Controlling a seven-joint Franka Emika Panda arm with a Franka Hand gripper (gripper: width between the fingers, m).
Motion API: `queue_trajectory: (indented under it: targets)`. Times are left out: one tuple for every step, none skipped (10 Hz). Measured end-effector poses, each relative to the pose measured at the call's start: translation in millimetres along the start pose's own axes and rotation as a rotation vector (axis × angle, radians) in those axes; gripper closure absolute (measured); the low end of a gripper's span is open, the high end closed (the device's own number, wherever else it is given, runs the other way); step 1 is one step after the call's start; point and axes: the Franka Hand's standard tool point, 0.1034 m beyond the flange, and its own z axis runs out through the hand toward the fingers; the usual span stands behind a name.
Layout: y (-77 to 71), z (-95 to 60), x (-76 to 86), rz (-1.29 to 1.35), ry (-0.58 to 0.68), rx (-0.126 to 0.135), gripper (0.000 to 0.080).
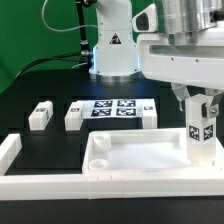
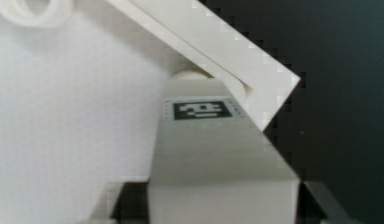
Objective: Assemble desk
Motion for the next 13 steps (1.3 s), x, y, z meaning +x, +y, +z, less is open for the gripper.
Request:
queue_trajectory:
  targets:
    - [0.4,0.6,-0.6,0.086,-0.005,0.001,0.0508]
    - [0.3,1.9,-5.2,0.192,-0.009,-0.006,0.0508]
    - [0.1,2.1,-6.1,0.212,-0.010,-0.006,0.0508]
    - [0.4,2.6,-6.4,0.242,-0.010,-0.005,0.0508]
    - [0.2,2.7,-6.8,0.217,-0.011,-0.005,0.0508]
    - [0.2,2.7,-7.0,0.162,-0.011,-0.005,0.0319]
    - [2.3,2.2,-8.6,-0.024,-0.020,-0.026,0.0319]
    - [2.5,2.4,-8.6,-0.199,-0.024,-0.026,0.0206]
    - [2.7,3.4,-10.0,-0.344,-0.025,-0.023,0.0167]
    - [2.3,3.9,-13.8,-0.363,-0.012,-0.009,0.0167]
    - [2.8,4.4,-13.0,-0.444,-0.013,-0.010,0.0153]
    - [3.1,4.5,-12.3,-0.508,-0.013,-0.010,0.0150]
    - [3.1,4.5,-12.1,-0.644,-0.003,-0.021,0.0150]
